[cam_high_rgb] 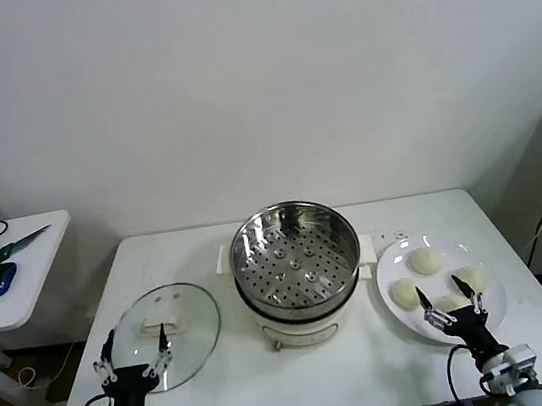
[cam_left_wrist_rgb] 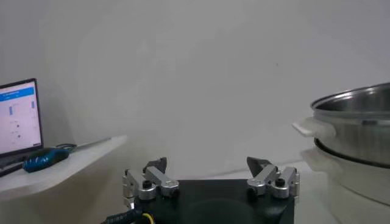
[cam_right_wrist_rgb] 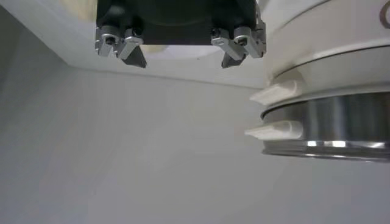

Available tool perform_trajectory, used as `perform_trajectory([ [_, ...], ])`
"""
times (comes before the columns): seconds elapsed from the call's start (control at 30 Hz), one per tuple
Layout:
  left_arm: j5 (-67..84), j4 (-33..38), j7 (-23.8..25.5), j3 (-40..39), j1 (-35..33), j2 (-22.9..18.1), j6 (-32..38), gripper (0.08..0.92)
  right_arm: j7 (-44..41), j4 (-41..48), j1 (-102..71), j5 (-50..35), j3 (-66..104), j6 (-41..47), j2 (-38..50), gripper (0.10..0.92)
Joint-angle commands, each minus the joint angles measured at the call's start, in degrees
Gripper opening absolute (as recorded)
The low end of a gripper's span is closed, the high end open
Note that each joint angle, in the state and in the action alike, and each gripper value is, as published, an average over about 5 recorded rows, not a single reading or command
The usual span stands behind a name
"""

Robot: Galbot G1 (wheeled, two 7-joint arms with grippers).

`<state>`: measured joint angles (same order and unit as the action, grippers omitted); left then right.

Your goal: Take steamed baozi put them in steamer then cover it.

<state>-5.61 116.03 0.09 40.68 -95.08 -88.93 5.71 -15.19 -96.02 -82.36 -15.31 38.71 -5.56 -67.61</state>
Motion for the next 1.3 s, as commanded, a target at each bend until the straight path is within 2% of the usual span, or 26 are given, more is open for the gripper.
perform_trajectory([
  [0.03,-0.16,0.19,-0.26,-0.06,-0.08,0.11,-0.12,0.823,-2.12,0.28,2.05,1.34,0.36,1.19,1.97,0.823],
  [0.27,-0.1,0.42,-1.81,-0.7,-0.54,0.38,0.09,0.823,-18.4,4.91,11.39,6.97,-1.82,9.88,19.14,0.823],
  [0.57,0.7,0.46,-2.24,-0.42,-1.37,1.34,0.54,0.823,-41.98,20.43,35.05,16.23,-19.1,6.04,36.77,0.823],
  [0.7,1.06,0.5,-2.32,-0.22,-1.39,1.51,0.34,0.823,-47.4,26.26,49.54,20.1,-34.73,3.95,40.98,0.823],
  [0.8,1.16,0.38,-2.32,-0.18,-1.28,1.57,0.16,0.823,-48.77,30.68,62.35,22.02,-49.65,2.51,41.68,0.823],
  [0.97,1.15,0.03,-2.32,-0.17,-1.02,1.54,0.02,0.823,-49.26,37.85,77.89,22.96,-67.39,1.51,38.09,0.823],
  [1.3,1.12,-0.37,-2.38,0.23,-0.75,1.66,-0.27,0.823,-50.36,46.77,85.13,24.35,-79.39,1.16,27.37,0.823],
])
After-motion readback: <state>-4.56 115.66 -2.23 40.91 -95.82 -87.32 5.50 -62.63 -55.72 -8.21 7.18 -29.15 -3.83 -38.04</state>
